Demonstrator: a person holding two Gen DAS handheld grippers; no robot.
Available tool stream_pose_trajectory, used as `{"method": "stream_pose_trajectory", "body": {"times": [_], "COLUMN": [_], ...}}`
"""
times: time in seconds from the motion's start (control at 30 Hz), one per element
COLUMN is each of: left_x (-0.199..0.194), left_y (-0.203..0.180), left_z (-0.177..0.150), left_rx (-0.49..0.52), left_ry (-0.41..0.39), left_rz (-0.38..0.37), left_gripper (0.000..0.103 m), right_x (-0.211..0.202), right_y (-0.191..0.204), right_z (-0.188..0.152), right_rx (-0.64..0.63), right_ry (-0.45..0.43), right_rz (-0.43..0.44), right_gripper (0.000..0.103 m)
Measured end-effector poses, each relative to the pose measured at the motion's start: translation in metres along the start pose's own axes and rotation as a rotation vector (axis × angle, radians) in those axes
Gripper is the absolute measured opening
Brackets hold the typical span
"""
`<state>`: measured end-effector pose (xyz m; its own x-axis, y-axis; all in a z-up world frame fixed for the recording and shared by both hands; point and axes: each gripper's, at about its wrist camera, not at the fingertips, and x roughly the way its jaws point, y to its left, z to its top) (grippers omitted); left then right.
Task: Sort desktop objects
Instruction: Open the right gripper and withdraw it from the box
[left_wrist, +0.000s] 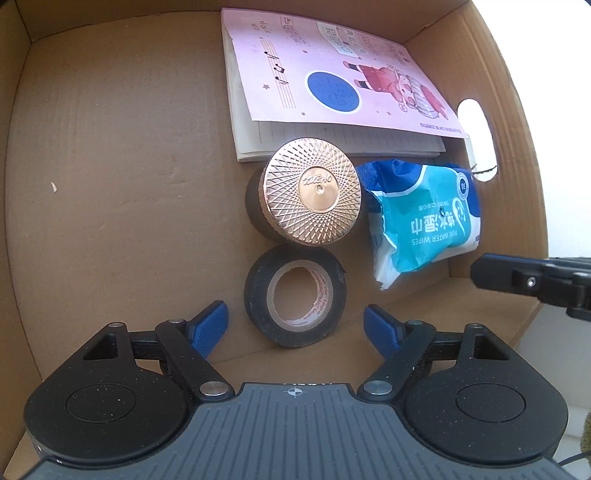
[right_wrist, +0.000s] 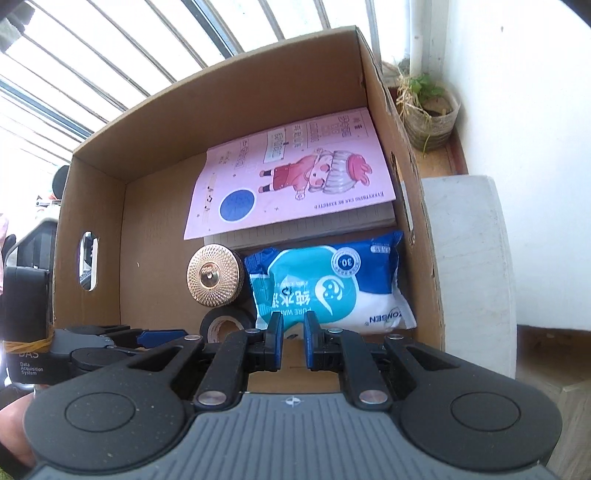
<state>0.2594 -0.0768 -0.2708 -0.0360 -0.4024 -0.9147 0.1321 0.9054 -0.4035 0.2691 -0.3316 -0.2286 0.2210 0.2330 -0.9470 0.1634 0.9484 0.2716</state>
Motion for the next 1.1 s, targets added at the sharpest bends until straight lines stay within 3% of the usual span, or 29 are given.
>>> {"method": "stream_pose_trajectory", "body": {"times": [0.1,0.2,0.37,0.57,0.73,1.1], "left_x": [-0.011,-0.028,-0.076,-0.116,-0.131,-0.153], "left_y": [0.0,-0.002,0.002,-0.01,-0.013,-0.025], "left_z": [-0.006,-0.012,-0.029,-0.058,-0.074,-0.077], "left_rx": [-0.028,-0.051,-0.103,-0.168,-0.233,-0.262], "left_ry": [-0.033,-0.07,-0.157,-0.249,-0.281,-0.365], "left_rz": [0.019,0.049,0.09,0.14,0.167,0.232], "left_gripper": [0.082,0.085,0.096,0.099,0.099,0.099], "right_x": [0.006,0.023,0.067,0.093,0.085,0.068], "right_y": [0.009,0.024,0.037,0.009,0.004,0.001], "right_z": [0.018,0.036,0.047,0.047,0.04,0.02], "right_rx": [-0.082,-0.196,-0.357,-0.215,-0.172,-0.112], "right_ry": [-0.028,-0.03,0.001,0.111,0.074,0.0], "right_rz": [-0.009,-0.039,-0.145,-0.137,-0.099,-0.171], "right_gripper": [0.017,0.033,0.035,0.034,0.034,0.037]}}
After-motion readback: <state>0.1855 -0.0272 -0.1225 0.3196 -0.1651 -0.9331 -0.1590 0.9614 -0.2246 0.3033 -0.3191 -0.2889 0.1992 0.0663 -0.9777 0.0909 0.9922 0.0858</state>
